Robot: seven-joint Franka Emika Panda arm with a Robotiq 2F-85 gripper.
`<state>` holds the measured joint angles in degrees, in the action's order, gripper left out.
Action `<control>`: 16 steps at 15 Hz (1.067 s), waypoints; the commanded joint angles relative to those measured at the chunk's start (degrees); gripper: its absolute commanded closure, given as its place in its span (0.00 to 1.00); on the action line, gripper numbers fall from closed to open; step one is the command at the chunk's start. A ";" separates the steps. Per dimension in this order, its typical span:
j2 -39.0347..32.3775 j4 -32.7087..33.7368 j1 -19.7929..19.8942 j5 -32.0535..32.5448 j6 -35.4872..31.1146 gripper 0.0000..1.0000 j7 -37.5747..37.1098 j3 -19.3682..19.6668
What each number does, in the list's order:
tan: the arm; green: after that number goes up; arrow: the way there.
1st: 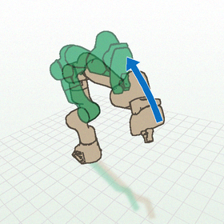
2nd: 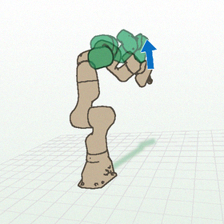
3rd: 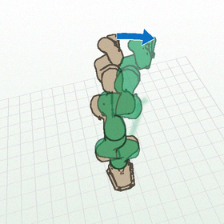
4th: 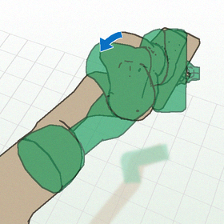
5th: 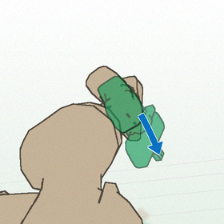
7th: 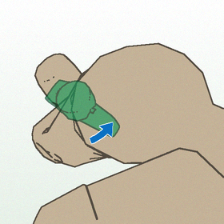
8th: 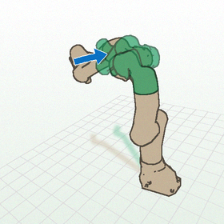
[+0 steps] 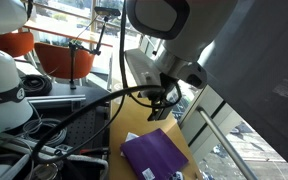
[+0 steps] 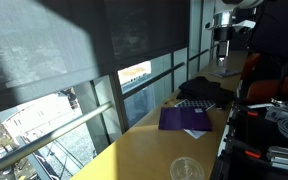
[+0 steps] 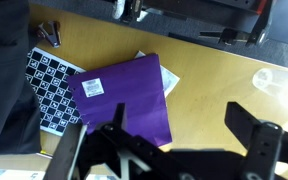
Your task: Close the purple folder.
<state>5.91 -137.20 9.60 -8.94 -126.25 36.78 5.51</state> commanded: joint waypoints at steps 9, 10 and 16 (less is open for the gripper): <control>21.41 -3.33 -7.24 9.79 5.73 0.00 -11.41 -0.92; 22.39 -3.61 -7.21 10.15 5.62 0.00 -12.32 -0.90; 22.16 -2.96 -7.92 10.42 5.21 0.00 -13.13 0.29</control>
<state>28.03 -140.29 2.98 0.79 -121.22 24.22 4.66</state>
